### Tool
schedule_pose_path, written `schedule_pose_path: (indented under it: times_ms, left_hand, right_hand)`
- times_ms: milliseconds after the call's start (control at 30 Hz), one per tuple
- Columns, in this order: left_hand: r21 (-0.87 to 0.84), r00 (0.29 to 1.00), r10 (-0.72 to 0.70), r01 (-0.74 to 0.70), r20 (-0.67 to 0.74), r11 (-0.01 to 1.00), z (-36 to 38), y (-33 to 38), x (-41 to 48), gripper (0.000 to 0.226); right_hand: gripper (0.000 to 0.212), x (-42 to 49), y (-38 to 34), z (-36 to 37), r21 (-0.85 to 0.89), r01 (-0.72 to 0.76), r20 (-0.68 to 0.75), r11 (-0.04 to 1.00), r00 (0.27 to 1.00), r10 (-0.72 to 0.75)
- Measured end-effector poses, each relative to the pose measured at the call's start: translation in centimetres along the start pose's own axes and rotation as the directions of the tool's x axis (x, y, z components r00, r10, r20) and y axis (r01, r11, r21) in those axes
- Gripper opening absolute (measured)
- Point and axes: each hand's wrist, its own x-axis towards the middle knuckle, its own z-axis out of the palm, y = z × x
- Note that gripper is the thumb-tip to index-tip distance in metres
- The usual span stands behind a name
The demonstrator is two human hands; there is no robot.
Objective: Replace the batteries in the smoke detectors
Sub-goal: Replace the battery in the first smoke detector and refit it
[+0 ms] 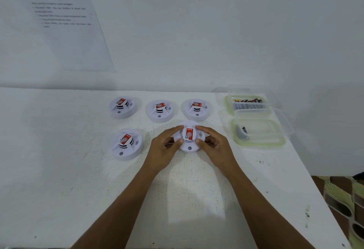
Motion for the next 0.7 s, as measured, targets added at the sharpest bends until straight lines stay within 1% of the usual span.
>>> schedule_pose_path:
  times_ms: [700]
  left_hand:
    - [-0.013,1.000,-0.015,0.015,-0.005,1.000,0.13,0.36,-0.14,0.041]
  right_hand:
    - [0.039,-0.24,-0.25,0.05,0.007,0.003,-0.017,1.000,1.000,-0.003]
